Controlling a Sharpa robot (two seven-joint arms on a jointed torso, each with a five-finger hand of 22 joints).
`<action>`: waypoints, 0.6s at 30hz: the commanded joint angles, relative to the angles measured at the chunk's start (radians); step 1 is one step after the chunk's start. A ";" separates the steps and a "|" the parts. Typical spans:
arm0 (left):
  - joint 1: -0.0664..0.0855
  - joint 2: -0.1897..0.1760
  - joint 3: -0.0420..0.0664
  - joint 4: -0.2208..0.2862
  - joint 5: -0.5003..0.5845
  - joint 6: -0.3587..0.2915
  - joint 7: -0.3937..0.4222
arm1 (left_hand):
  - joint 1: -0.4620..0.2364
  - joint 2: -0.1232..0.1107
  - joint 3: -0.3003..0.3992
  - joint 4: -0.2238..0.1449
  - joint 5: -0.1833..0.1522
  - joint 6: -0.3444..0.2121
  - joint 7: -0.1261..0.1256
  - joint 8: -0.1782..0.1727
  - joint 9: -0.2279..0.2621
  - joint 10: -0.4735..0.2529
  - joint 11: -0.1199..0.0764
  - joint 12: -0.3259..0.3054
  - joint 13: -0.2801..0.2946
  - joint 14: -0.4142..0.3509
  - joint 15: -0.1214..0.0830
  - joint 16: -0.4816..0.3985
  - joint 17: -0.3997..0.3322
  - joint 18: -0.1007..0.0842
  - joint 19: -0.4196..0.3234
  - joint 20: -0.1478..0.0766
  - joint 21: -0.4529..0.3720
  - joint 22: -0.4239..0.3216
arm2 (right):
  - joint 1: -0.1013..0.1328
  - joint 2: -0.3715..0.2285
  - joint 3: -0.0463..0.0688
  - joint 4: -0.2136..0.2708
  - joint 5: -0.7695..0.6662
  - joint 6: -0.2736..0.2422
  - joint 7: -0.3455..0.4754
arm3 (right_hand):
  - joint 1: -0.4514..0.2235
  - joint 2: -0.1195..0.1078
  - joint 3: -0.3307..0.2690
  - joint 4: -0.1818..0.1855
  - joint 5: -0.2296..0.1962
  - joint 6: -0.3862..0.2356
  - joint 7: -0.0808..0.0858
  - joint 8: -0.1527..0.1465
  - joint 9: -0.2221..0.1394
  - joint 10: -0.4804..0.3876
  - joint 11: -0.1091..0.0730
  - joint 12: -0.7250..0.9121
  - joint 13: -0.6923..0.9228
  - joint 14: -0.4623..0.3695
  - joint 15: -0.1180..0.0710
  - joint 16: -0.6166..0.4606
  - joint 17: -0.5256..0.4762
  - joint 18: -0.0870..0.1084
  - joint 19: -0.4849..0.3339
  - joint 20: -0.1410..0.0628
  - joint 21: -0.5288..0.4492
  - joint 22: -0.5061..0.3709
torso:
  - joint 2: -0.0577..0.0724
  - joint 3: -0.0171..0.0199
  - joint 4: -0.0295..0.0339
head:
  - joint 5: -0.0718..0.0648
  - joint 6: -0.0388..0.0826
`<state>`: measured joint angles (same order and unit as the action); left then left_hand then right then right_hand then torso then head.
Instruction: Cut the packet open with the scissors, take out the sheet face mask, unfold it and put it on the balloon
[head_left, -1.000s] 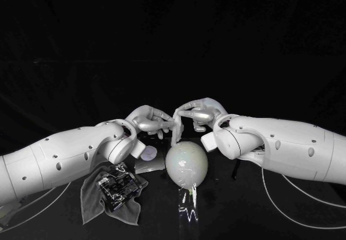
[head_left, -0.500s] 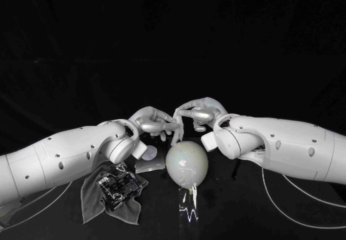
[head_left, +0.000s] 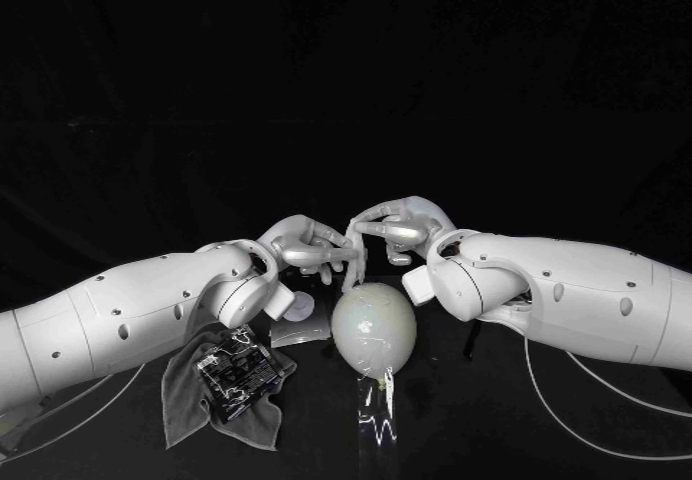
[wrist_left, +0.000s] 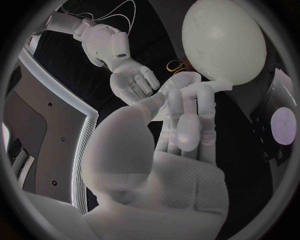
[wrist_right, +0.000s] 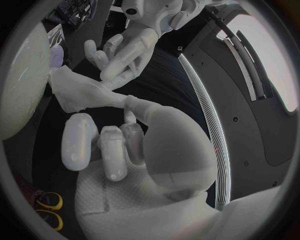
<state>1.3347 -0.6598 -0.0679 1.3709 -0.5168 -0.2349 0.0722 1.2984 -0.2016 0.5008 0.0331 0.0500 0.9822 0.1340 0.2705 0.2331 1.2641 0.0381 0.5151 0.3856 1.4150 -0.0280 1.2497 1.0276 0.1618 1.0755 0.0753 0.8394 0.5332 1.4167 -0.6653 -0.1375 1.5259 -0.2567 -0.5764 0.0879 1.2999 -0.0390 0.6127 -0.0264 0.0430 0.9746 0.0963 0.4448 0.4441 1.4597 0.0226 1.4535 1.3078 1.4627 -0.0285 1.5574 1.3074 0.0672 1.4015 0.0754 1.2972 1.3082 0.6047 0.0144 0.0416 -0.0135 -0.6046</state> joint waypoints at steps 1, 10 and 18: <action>0.000 0.003 0.001 0.001 -0.002 -0.002 0.004 | -0.004 0.000 -0.005 -0.001 -0.001 -0.004 -0.002 -0.006 -0.001 -0.003 0.003 0.007 0.002 0.002 0.001 0.008 0.003 0.020 -0.003 -0.004 0.004 -0.001 | 0.001 -0.001 0.001 0.003 -0.016 0.008 0.013 | 0.004 0.010 0.006 0.003 0.005 0.005 -0.001 0.003 0.095 0.025 -0.001 0.005 0.159 0.094 -0.007 0.002 0.228 -0.003 -0.004 0.000 0.003 0.177 | 0.000 0.0001 0.0010 | 0.000 0.000; 0.000 0.006 0.001 -0.001 -0.002 -0.024 0.027 | 0.050 0.045 0.021 -0.016 -0.001 0.053 -0.020 0.019 0.008 0.014 -0.012 0.024 0.012 0.017 -0.010 0.035 0.031 0.022 0.004 -0.010 0.014 0.004 | 0.001 -0.001 0.001 0.005 -0.015 0.009 0.013 | 0.004 0.010 0.006 0.003 0.005 0.005 -0.001 0.003 0.095 0.025 -0.001 0.005 0.159 0.094 -0.007 0.002 0.228 -0.003 -0.004 0.000 0.003 0.177 | 0.000 -0.0001 0.0006 | 0.000 0.000; 0.000 0.006 0.001 -0.004 -0.002 -0.029 0.037 | 0.075 0.107 0.048 -0.019 -0.001 0.091 -0.035 0.049 0.024 0.027 -0.022 0.030 0.015 0.021 -0.018 0.048 0.041 0.022 0.005 -0.017 0.027 0.012 | 0.001 -0.003 0.001 0.000 -0.017 0.007 0.014 | 0.004 0.010 0.006 0.003 0.005 0.005 -0.001 0.003 0.095 0.025 -0.001 0.005 0.159 0.094 -0.007 0.002 0.228 -0.003 -0.004 0.000 0.003 0.177 | 0.000 0.0003 0.0003 | 0.000 0.000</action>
<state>1.3341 -0.6556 -0.0680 1.3663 -0.5171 -0.2530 0.0851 1.3690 -0.1070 0.5443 0.0148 0.0494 1.0633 0.0937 0.3134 0.2506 1.2888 0.0198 0.5403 0.4000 1.4339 -0.0431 1.2923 1.0685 0.1733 1.0809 0.0624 0.8627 0.5441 1.4168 -0.6678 -0.1375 1.5266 -0.2606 -0.5763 0.0885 1.3040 -0.0353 0.6125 -0.0263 0.0453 0.9737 0.0941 0.4412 0.4441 1.4612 0.0198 1.4553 1.3078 1.4627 -0.0285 1.5549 1.3082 0.0671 1.4015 0.0755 1.2972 1.3073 0.6049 0.0145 0.0423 -0.0134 -0.6049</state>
